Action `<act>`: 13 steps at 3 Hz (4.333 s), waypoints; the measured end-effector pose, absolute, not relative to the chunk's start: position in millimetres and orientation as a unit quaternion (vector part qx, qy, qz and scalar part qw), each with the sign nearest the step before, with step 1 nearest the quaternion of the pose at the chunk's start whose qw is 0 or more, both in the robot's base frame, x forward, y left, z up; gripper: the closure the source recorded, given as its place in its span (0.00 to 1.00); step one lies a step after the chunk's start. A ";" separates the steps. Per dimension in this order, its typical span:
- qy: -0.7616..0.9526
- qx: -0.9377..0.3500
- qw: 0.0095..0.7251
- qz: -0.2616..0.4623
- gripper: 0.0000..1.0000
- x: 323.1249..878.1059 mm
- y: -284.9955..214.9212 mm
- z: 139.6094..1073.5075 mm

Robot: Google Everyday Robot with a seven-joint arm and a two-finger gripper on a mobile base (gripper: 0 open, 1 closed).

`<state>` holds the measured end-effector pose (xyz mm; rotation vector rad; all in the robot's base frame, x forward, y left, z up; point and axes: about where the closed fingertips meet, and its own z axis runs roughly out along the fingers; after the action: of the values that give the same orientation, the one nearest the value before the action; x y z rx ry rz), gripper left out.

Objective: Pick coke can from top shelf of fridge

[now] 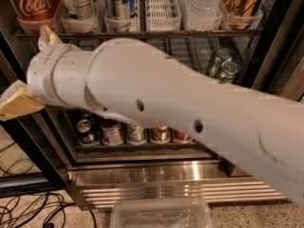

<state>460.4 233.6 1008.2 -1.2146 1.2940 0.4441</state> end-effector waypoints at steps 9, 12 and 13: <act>0.617 -0.219 0.755 0.047 0.06 515.5 210.4 1025.8; 0.582 -0.162 0.797 0.007 0.14 534.3 218.9 1050.2; 0.577 -0.154 0.802 0.009 0.22 541.5 216.7 1056.6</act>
Offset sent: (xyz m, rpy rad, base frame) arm 0.0214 0.0104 0.0237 0.2718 -0.0016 -0.4157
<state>541.5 216.7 1056.6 -0.3310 1.2379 0.0194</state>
